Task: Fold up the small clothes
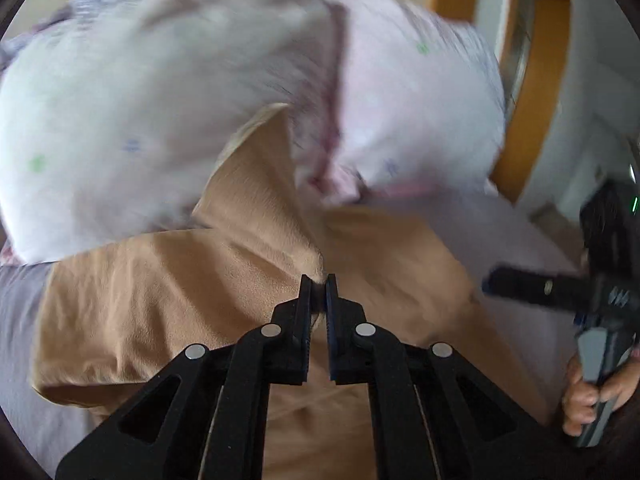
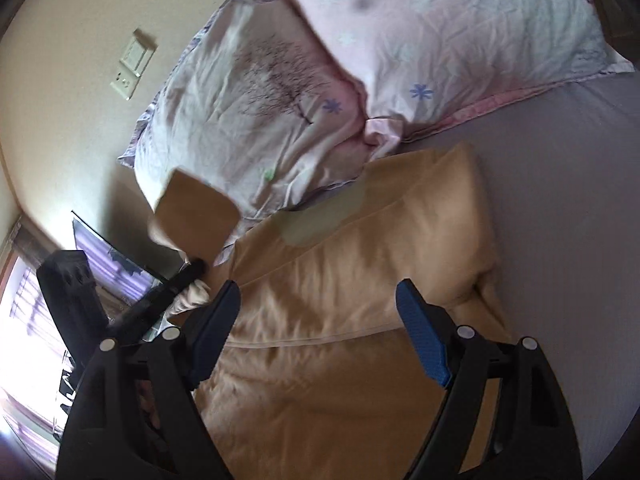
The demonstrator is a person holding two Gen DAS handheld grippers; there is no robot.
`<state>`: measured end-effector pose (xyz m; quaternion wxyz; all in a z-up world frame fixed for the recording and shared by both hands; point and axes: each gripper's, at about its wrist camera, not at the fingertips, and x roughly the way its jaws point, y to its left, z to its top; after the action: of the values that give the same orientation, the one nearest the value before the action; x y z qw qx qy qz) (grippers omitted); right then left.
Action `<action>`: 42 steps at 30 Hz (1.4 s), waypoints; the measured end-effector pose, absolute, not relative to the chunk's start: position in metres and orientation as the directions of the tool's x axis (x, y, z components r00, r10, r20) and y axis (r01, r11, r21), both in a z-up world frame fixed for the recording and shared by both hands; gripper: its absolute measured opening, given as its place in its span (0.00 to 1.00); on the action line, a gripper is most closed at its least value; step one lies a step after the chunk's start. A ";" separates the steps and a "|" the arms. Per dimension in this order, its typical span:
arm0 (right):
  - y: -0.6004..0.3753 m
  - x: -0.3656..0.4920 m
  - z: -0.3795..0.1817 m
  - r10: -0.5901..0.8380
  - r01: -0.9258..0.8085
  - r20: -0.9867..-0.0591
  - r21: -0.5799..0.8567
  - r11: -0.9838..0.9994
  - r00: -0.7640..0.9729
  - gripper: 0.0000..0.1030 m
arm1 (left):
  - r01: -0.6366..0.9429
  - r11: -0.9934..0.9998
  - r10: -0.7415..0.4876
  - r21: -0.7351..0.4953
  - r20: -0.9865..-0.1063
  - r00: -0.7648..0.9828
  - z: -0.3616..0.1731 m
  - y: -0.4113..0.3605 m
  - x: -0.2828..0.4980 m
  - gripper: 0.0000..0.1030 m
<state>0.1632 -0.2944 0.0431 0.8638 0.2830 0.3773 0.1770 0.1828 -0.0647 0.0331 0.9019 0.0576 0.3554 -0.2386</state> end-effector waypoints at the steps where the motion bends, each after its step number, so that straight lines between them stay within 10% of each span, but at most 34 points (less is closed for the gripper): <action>1: -0.301 0.164 0.039 0.504 -0.069 -0.564 0.620 0.782 0.654 0.78 | 0.505 0.862 -0.378 -0.035 -0.709 0.595 0.017 -0.087 0.184 0.06; 6: -0.325 0.167 0.021 0.485 -0.024 -0.583 0.623 0.782 0.651 0.74 | 0.576 0.813 -0.433 -0.082 -0.746 0.505 0.001 -0.094 0.156 0.09; 9: -0.321 0.180 0.016 0.496 -0.042 -0.605 0.608 0.793 0.623 0.49 | 0.539 0.820 -0.513 -0.192 -0.664 0.544 0.029 -0.035 0.146 0.47; 11: -0.310 0.193 0.013 0.494 -0.042 -0.634 0.589 0.807 0.595 0.43 | 0.430 0.892 -0.418 -0.139 -0.616 0.667 0.042 0.009 0.147 0.55; 14: -0.299 0.213 0.005 0.431 0.004 -0.700 0.527 0.850 0.569 0.39 | 0.253 0.964 -0.249 -0.088 -0.641 0.726 0.039 0.057 0.164 0.55; 26: -0.283 0.226 0.001 0.178 0.051 -0.755 0.269 0.962 0.631 0.33 | 0.185 0.978 -0.190 -0.096 -0.770 0.609 -0.022 0.085 0.188 0.55; 28: -0.280 0.233 -0.009 0.200 0.027 -0.789 0.264 0.964 0.581 0.04 | 0.186 0.979 -0.184 -0.085 -0.767 0.615 -0.025 0.088 0.185 0.56; 37: -0.292 0.231 0.032 0.069 0.050 -0.646 0.164 0.985 0.760 0.03 | 0.198 0.979 -0.169 -0.055 -0.765 0.622 -0.033 0.084 0.187 0.61; 42: -0.307 0.254 0.017 0.108 0.065 -0.715 0.209 0.976 0.691 0.14 | 0.212 0.976 -0.170 -0.046 -0.768 0.618 -0.035 0.082 0.189 0.66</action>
<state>0.2535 -0.3073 0.0170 0.9130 0.1096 0.3929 0.0118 0.1891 0.0824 -0.0352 0.8990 0.0248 0.4241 -0.1063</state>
